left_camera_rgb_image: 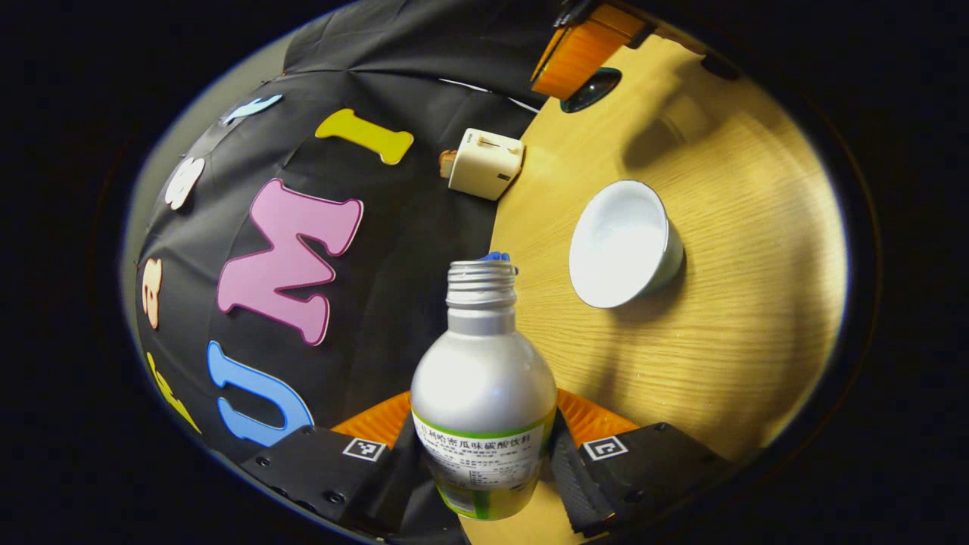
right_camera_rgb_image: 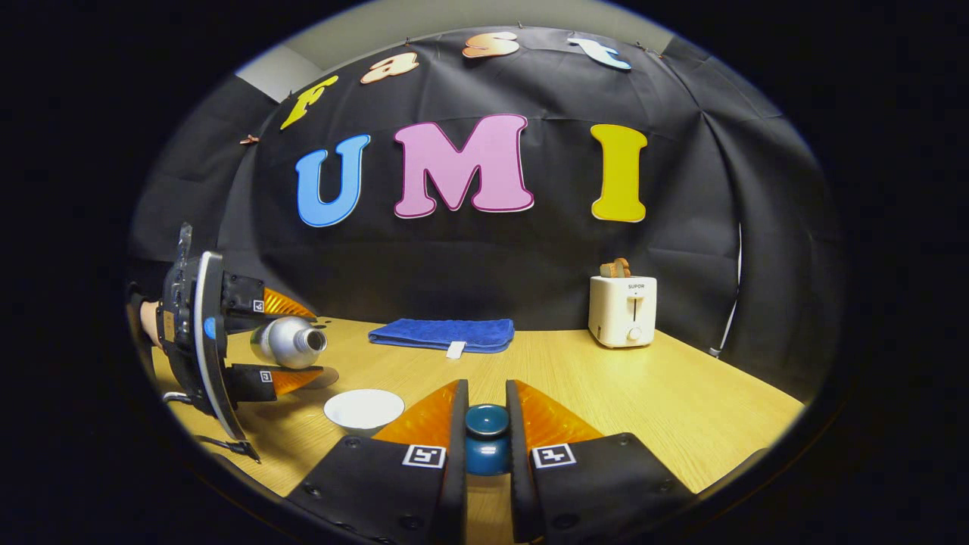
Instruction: Open the teacup lid with one hand, grasp the water bottle and pour water into the teacup with the other hand; after pouring, place the water bottle on the coaster and then close the teacup lid.
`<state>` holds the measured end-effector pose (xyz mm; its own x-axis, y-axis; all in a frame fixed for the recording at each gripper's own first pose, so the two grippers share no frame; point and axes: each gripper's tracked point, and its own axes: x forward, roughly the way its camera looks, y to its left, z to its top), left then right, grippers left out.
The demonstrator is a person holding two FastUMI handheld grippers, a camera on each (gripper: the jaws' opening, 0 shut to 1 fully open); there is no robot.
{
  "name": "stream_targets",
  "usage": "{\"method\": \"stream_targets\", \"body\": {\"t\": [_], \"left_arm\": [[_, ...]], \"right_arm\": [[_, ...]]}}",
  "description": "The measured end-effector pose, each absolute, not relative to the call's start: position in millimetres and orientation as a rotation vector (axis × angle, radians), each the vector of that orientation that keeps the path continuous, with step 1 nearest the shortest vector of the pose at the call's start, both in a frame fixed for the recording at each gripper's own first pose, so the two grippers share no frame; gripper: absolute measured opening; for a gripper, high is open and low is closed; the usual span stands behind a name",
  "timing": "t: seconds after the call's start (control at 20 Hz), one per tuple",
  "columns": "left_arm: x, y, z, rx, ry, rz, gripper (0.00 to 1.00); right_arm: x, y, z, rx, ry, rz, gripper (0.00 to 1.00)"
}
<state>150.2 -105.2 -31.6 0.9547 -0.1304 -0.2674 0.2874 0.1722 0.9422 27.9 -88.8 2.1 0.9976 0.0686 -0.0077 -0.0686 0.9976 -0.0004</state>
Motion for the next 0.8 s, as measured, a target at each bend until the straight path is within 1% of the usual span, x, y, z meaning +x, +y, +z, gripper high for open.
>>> {"method": "stream_targets", "body": {"t": [0.35,0.55,0.8], "left_arm": [[154,-112,-40,1.544,0.153,-0.366,0.79],[160,-114,-43,1.627,0.166,-0.391,0.8],[158,-112,-40,1.717,0.185,-0.412,0.79]], "right_arm": [[28,-89,2,0.0,0.008,0.07,0.27],[27,-88,2,-0.001,0.009,0.082,0.27],[26,-97,3,-0.001,0.008,0.067,0.27]]}}
